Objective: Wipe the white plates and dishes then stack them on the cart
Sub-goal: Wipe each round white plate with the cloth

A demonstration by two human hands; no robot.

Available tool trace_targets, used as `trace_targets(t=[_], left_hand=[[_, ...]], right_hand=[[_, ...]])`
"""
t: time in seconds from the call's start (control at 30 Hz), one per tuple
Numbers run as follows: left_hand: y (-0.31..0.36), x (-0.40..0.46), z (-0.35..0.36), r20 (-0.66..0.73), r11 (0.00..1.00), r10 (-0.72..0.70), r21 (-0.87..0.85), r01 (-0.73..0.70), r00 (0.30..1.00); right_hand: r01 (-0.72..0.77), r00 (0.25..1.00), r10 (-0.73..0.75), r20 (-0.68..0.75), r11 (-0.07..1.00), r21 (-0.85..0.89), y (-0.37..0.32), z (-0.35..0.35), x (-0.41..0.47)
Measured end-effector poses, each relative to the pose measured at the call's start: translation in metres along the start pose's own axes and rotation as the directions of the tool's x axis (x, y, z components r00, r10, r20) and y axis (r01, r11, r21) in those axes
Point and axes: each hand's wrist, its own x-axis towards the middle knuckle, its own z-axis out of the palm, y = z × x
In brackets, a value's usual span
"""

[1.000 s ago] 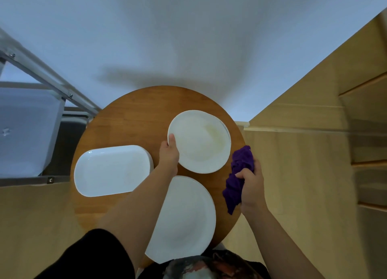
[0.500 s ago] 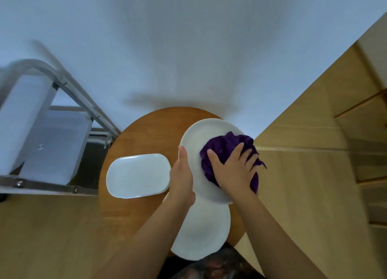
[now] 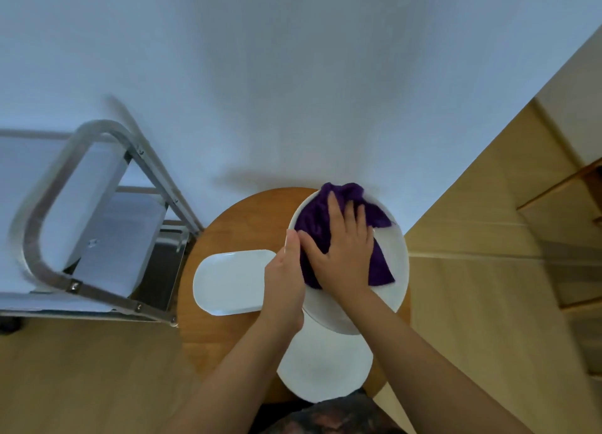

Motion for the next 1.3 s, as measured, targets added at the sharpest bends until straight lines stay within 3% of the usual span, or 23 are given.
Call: trace_targets(t=[0.2, 0.4, 0.6, 0.73, 0.83, 0.97, 1.1, 1.2, 1.23, 1.3], left_hand=[[0.016, 0.000, -0.015, 0.037, 0.994, 0.003, -0.108, 0.001, 0.999], [0.034, 0.001, -0.037, 0.042, 0.974, -0.090, -0.206, 0.097, 0.995], [0.044, -0.002, -0.046, 0.152, 0.947, -0.169, -0.247, 0.203, 0.974], [0.056, 0.000, -0.052, 0.186, 0.977, -0.126, -0.150, 0.155, 0.975], [0.063, 0.002, -0.057, 0.124, 0.995, -0.092, -0.038, 0.097, 0.988], [0.063, 0.006, -0.057, 0.049, 0.992, -0.119, 0.035, 0.118, 0.992], [0.060, 0.012, -0.061, 0.059, 0.990, -0.129, 0.072, 0.124, 0.990], [0.062, 0.019, -0.070, 0.169, 0.984, -0.176, 0.063, 0.167, 0.970], [0.064, 0.021, -0.071, 0.234, 0.979, -0.200, 0.078, 0.187, 0.951], [0.070, 0.020, -0.068, 0.322, 0.970, -0.232, 0.145, 0.194, 0.918]], right_hand=[[0.199, 0.970, -0.215, 0.112, 0.971, 0.134, -0.023, -0.005, -0.020], [0.248, 0.880, -0.344, 0.329, 0.922, 0.299, -0.029, -0.016, -0.035], [0.447, 0.745, -0.495, 0.448, 0.868, 0.215, -0.009, -0.041, -0.037], [0.634, 0.634, -0.585, 0.507, 0.768, 0.093, 0.015, -0.060, -0.036], [0.730, 0.629, -0.640, 0.440, 0.681, -0.053, 0.035, -0.071, -0.032], [0.710, 0.704, -0.652, 0.281, 0.650, -0.272, 0.044, -0.066, -0.026], [0.723, 0.676, -0.730, 0.098, 0.633, -0.277, 0.038, -0.060, -0.031], [0.808, 0.557, -0.830, 0.015, 0.537, -0.242, 0.026, -0.062, -0.033], [0.860, 0.484, -0.873, 0.060, 0.462, -0.217, 0.021, -0.061, -0.033], [0.947, 0.322, -0.900, 0.294, 0.302, -0.111, 0.011, -0.060, -0.032]])
